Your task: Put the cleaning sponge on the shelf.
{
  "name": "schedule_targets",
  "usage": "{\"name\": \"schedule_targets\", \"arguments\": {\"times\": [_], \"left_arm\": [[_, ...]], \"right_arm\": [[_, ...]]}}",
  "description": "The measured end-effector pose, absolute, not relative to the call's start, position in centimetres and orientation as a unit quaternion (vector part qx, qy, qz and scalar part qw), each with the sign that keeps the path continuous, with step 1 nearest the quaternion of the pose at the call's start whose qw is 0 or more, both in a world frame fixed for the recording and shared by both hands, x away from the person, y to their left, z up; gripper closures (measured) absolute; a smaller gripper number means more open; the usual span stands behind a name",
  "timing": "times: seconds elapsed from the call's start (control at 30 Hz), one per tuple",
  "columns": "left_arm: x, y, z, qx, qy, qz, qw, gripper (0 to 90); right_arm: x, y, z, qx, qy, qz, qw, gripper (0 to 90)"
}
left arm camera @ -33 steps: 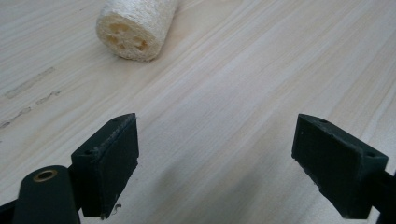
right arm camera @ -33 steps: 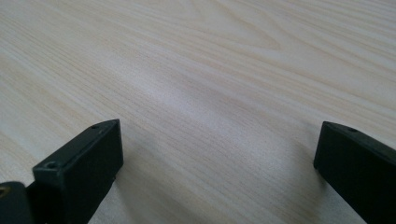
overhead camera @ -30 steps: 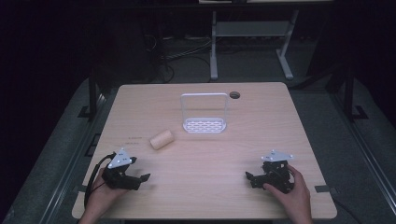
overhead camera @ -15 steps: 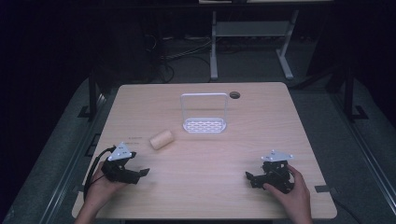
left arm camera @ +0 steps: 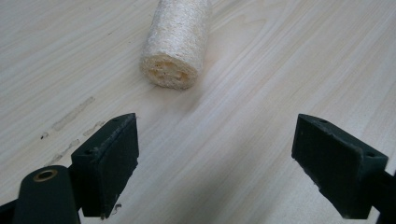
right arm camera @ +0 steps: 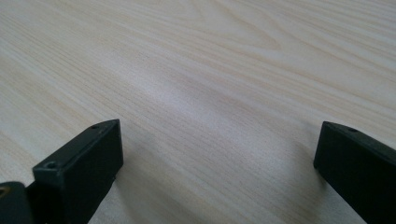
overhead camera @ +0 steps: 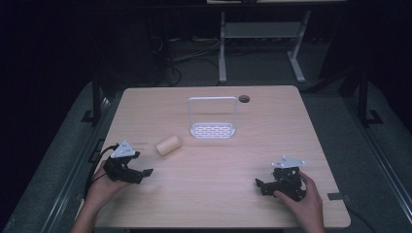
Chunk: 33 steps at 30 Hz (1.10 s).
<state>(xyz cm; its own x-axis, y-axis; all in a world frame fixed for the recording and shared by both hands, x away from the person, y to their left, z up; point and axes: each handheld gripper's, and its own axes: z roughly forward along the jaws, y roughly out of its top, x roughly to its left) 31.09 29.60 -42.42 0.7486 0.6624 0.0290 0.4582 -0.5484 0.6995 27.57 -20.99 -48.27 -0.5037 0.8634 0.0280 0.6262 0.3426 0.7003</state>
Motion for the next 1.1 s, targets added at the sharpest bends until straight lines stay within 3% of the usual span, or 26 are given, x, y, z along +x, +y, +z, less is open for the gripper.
{"name": "schedule_targets", "arguments": {"times": [1.1], "left_arm": [[35.5, 28.1, -41.0, 0.888, 0.305, 0.135, 0.317, 14.4]], "right_arm": [[27.6, -21.0, -48.3, 0.465, 0.800, 0.335, 0.177, 1.0]]}}
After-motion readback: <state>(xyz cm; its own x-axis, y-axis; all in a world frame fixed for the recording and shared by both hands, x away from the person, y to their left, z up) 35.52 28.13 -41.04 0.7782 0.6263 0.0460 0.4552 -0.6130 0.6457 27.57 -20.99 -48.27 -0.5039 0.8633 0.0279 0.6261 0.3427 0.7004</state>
